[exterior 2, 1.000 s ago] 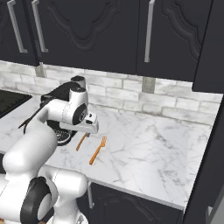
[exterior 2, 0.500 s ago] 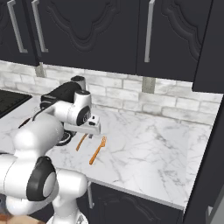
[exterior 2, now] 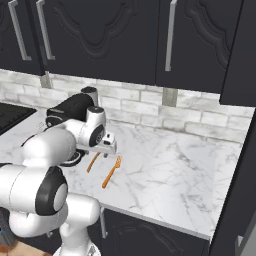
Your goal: Organize the utensils by type. Pick up the wooden spoons from the counter and place them in the open cabinet. Then pick up the metallic utensils from the counter and place them in the open drawer.
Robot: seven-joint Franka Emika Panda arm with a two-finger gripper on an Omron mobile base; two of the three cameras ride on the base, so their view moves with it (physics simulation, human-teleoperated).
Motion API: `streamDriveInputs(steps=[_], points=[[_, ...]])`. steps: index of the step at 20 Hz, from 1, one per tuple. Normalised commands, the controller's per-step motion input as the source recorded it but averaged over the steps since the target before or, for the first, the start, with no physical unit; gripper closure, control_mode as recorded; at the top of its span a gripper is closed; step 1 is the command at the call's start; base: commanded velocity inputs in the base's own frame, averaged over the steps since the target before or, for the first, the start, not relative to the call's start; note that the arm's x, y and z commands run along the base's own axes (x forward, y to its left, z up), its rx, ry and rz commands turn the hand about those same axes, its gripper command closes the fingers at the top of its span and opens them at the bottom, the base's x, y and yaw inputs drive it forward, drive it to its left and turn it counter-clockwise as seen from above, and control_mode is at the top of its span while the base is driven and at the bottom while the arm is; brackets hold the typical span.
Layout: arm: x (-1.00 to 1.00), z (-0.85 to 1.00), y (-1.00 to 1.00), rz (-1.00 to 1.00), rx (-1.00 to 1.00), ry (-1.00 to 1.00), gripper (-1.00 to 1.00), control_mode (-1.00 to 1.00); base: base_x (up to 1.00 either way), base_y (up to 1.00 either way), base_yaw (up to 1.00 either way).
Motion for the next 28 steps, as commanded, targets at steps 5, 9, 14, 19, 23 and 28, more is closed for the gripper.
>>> streamDriveInputs(steps=[5, 9, 14, 19, 23, 28], points=[[0.16, -0.17, 0.0, 0.0, 0.0, -0.03, -1.0, -1.0, 0.0, 0.0, 0.0], [0.21, -0.17, 0.03, 0.0, 0.0, 0.0, -1.0, -1.0, 0.0, 0.0, 0.0], [0.21, -0.11, 0.04, 0.0, 0.0, 0.0, -1.0, -1.0, 0.0, 0.0, 0.0], [0.14, -0.14, 0.1, 0.0, 0.0, -0.03, -1.0, -1.0, 0.0, 0.0, 0.0], [0.09, -0.14, 0.09, 0.0, -0.01, -0.04, -1.0, -1.0, 0.0, 0.0, 0.0], [0.12, -0.21, 0.05, 0.0, -0.01, -0.01, -1.0, -1.0, 0.0, 0.0, 0.0]])
